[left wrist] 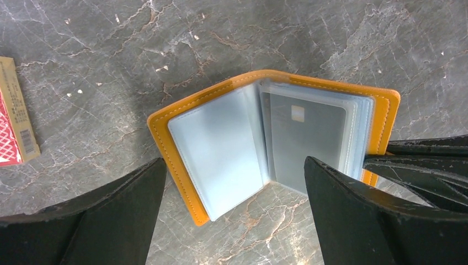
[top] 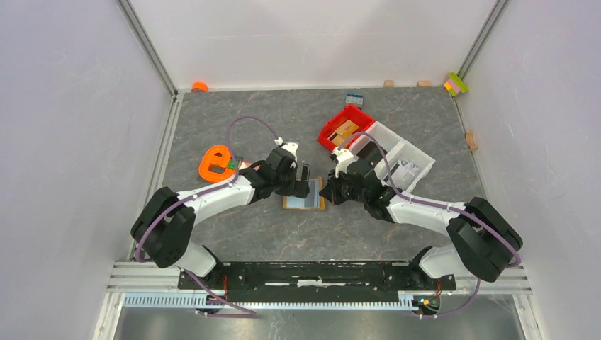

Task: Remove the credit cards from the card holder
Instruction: Open the card holder, then remove the credit card from the card holder.

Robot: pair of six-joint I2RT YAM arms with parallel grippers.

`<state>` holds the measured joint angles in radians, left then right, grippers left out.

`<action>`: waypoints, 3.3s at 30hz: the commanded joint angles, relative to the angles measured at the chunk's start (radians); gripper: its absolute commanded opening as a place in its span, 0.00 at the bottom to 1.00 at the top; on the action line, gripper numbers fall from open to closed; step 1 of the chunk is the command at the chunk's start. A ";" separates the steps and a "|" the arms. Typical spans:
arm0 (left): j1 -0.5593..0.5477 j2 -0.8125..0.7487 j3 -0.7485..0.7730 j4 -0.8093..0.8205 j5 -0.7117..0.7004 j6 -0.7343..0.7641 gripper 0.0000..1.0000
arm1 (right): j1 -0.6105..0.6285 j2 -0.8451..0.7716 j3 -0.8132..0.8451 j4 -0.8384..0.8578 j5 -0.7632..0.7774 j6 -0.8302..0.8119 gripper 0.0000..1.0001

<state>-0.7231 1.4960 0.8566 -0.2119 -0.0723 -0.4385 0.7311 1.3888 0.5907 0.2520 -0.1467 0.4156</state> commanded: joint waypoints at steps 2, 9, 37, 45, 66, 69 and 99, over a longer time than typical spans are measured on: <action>-0.009 0.010 0.050 -0.037 0.010 0.046 1.00 | -0.001 -0.004 -0.008 0.039 0.022 -0.019 0.00; -0.007 0.033 0.083 -0.110 -0.126 0.034 1.00 | -0.016 -0.016 -0.012 0.021 0.053 -0.028 0.00; 0.117 0.113 0.007 0.110 0.338 -0.070 0.92 | -0.072 0.105 -0.008 0.044 -0.010 -0.020 0.00; 0.140 0.141 -0.001 0.150 0.394 -0.088 0.44 | -0.086 0.083 -0.043 0.080 -0.044 0.025 0.18; 0.180 -0.148 -0.236 0.549 0.507 -0.226 0.02 | -0.159 -0.286 -0.210 0.154 0.032 0.046 0.98; 0.180 -0.223 -0.277 0.600 0.500 -0.229 0.02 | -0.159 -0.328 -0.237 0.195 0.030 0.045 0.98; 0.178 -0.344 -0.380 0.838 0.583 -0.260 0.03 | -0.159 -0.334 -0.393 0.665 -0.266 0.115 0.43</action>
<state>-0.5453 1.1500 0.4644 0.5491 0.4728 -0.6693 0.5739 1.0584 0.1719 0.8539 -0.3897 0.5282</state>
